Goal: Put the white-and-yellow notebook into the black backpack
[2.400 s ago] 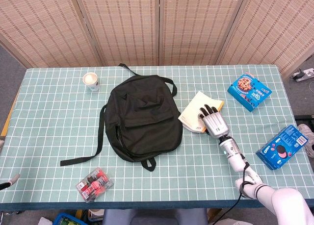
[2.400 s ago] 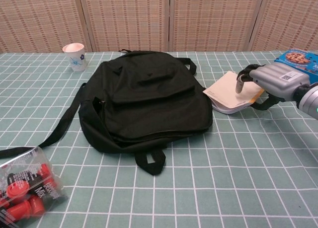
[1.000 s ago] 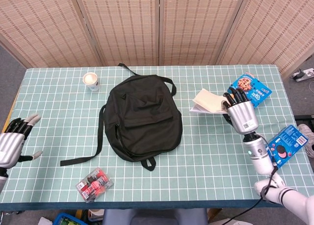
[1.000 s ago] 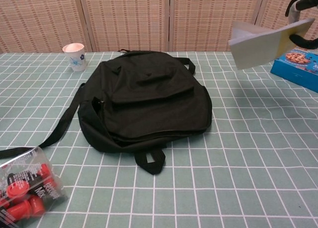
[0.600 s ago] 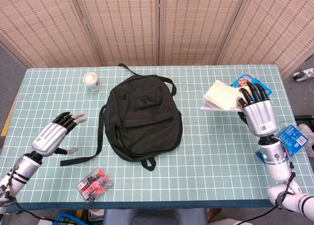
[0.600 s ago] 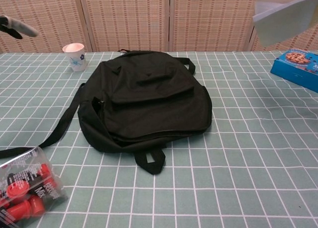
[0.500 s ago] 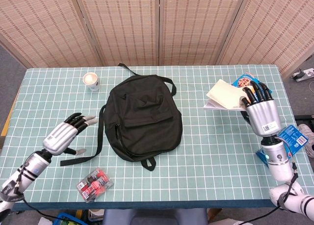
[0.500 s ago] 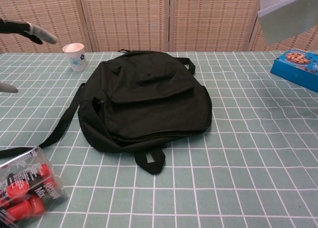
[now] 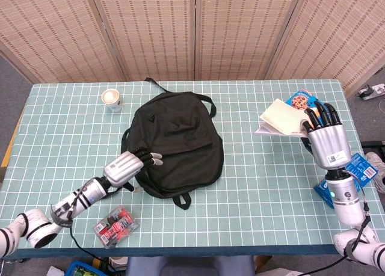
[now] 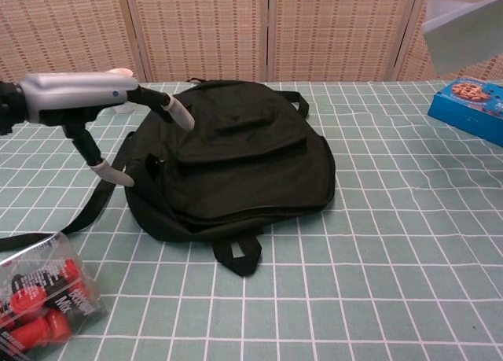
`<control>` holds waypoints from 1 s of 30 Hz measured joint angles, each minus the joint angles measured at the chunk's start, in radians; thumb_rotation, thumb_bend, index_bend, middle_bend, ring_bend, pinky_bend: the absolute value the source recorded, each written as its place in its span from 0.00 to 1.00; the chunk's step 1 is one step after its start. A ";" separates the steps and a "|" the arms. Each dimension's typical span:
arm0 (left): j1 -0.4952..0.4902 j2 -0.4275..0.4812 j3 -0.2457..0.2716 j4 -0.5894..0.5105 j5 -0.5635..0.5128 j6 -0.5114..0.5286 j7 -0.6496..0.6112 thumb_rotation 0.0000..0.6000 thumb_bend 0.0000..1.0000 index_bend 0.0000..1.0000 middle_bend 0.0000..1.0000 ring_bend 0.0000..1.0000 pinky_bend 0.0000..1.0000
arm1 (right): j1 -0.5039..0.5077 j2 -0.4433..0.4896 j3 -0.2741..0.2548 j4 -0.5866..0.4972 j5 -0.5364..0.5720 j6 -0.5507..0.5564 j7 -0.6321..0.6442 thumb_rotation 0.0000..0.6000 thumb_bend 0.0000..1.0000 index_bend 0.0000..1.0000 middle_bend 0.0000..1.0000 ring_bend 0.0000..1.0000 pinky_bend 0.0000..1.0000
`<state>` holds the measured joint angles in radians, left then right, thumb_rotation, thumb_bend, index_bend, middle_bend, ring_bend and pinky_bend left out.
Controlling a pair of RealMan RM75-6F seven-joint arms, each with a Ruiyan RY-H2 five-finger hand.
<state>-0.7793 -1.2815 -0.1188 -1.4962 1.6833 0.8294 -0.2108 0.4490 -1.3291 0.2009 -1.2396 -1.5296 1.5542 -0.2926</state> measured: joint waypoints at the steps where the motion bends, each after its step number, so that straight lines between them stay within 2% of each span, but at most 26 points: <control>1: -0.012 -0.020 -0.003 0.016 -0.017 -0.014 0.013 1.00 0.14 0.27 0.18 0.19 0.13 | -0.001 0.000 0.000 0.001 0.000 -0.002 0.001 1.00 0.36 0.74 0.35 0.18 0.21; 10: -0.085 -0.164 -0.035 0.161 -0.155 -0.095 0.115 1.00 0.14 0.27 0.18 0.19 0.13 | -0.007 -0.006 0.001 0.029 0.001 -0.006 0.027 1.00 0.36 0.74 0.35 0.18 0.21; 16: -0.121 -0.222 -0.043 0.249 -0.209 -0.123 0.223 1.00 0.14 0.28 0.18 0.19 0.13 | -0.010 -0.013 0.003 0.050 0.001 -0.006 0.046 1.00 0.36 0.74 0.35 0.18 0.21; 24: -0.142 -0.243 -0.010 0.288 -0.263 -0.170 0.342 1.00 0.14 0.21 0.18 0.19 0.13 | -0.011 -0.020 0.004 0.062 -0.005 -0.006 0.064 1.00 0.37 0.74 0.35 0.18 0.21; 30: -0.144 -0.216 0.010 0.255 -0.332 -0.209 0.413 1.00 0.14 0.12 0.14 0.19 0.13 | -0.013 -0.022 0.003 0.060 -0.007 -0.006 0.065 1.00 0.36 0.74 0.35 0.18 0.21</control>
<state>-0.9228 -1.4978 -0.1093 -1.2415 1.3511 0.6203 0.2026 0.4361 -1.3510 0.2042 -1.1791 -1.5363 1.5487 -0.2274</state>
